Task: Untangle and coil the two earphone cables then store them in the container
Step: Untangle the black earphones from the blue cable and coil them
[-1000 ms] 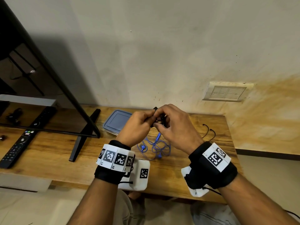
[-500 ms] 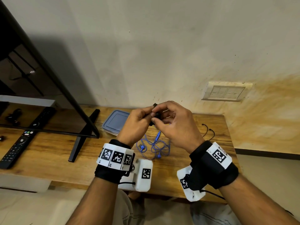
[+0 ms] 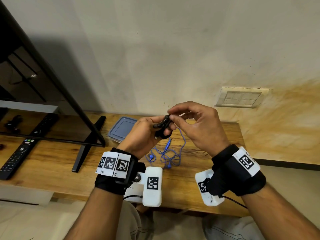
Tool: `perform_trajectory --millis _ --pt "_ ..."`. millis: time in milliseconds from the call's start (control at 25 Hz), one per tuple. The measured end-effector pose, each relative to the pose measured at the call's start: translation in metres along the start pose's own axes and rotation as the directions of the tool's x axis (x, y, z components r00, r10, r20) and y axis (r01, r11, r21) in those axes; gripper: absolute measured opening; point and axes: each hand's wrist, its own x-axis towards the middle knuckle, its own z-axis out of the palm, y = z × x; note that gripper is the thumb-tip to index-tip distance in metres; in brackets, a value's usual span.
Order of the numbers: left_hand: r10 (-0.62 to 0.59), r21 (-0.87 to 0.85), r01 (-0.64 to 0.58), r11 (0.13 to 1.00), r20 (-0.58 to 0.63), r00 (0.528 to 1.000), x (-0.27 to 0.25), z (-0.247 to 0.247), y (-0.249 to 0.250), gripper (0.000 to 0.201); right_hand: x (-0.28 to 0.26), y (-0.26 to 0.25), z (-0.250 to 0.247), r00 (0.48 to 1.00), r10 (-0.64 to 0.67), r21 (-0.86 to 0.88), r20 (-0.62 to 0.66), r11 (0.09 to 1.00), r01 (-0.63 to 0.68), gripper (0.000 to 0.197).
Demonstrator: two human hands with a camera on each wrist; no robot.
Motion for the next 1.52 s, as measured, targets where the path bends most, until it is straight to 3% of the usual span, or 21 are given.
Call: perform_trajectory --millis 80,200,320,520,760,1080,1400,1520 --pt "-0.041 -0.032 0.043 0.999 0.037 0.998 -0.002 0.001 0.0 0.036 0.005 0.01 -0.004 0.995 0.086 -0.056 0.051 0.995 -0.083 0.019" --pt "-0.116 -0.027 0.117 0.993 0.041 0.992 -0.002 0.003 -0.001 0.035 0.007 0.019 -0.007 0.916 0.304 0.12 0.263 0.932 -0.343 0.021" --pt "-0.167 -0.037 0.168 0.985 0.012 0.986 -0.003 0.004 0.0 0.04 0.006 0.021 -0.012 0.861 0.319 0.197 0.396 0.886 -0.419 0.026" --pt "-0.176 0.036 0.183 0.982 -0.152 0.973 -0.001 0.016 -0.002 0.036 0.004 0.02 -0.004 0.885 0.341 0.024 0.317 0.93 -0.367 0.026" --pt "-0.18 0.126 0.224 0.966 -0.287 0.941 0.002 0.02 -0.004 0.026 0.002 0.02 0.005 0.89 0.364 -0.032 0.273 0.928 -0.37 0.025" --pt "-0.26 0.217 0.324 0.921 -0.279 0.925 0.0 0.018 -0.002 0.028 -0.003 0.015 0.008 0.855 0.412 -0.069 0.315 0.908 -0.413 0.026" --pt "-0.282 0.233 0.338 0.912 -0.243 0.928 0.0 0.021 0.001 0.03 -0.002 0.016 0.006 0.831 0.466 0.077 0.305 0.857 -0.509 0.022" --pt "-0.263 0.272 0.329 0.904 -0.254 0.931 0.001 0.018 0.001 0.028 -0.003 0.015 0.005 0.833 0.458 0.038 0.312 0.87 -0.492 0.022"
